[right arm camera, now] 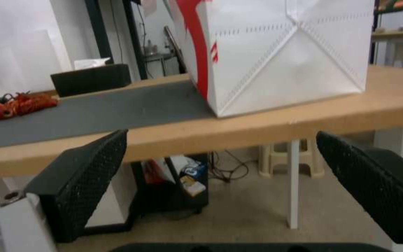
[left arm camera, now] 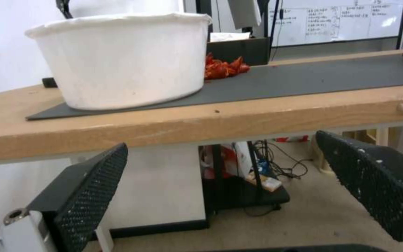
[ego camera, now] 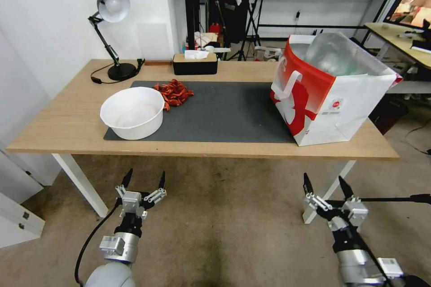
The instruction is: Close the takeout container lid, then place the container into the takeout bag.
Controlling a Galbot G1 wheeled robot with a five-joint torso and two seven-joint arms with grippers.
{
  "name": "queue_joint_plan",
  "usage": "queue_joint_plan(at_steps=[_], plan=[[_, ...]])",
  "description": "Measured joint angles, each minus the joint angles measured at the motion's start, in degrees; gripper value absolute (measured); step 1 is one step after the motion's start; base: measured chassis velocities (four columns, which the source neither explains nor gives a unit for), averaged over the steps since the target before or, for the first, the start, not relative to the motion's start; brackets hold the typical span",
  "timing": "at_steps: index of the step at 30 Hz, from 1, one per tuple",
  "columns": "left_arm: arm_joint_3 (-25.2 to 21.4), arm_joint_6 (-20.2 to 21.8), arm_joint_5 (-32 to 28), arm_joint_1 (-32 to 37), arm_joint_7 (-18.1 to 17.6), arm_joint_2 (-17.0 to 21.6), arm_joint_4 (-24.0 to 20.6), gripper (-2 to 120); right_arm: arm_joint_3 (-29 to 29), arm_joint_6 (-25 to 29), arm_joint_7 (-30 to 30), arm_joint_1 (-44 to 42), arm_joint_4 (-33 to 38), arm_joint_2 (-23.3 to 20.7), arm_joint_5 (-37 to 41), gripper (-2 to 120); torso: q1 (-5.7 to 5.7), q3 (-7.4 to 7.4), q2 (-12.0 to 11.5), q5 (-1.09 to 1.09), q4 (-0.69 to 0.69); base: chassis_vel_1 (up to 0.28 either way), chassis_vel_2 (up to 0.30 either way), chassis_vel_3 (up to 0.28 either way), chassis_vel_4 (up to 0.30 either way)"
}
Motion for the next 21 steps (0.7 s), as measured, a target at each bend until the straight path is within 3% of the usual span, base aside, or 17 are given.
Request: queue_joint_plan(at_steps=[21], plan=[[0.0,-0.2,0.5,0.0,-0.2,-0.2,0.6,100,-0.5,0.4,-0.5,0.3,-1.1,0.3,-0.1,100,0.01,0.0,0.0,0.01,-0.01,0.0,0.0,0.0,0.0]])
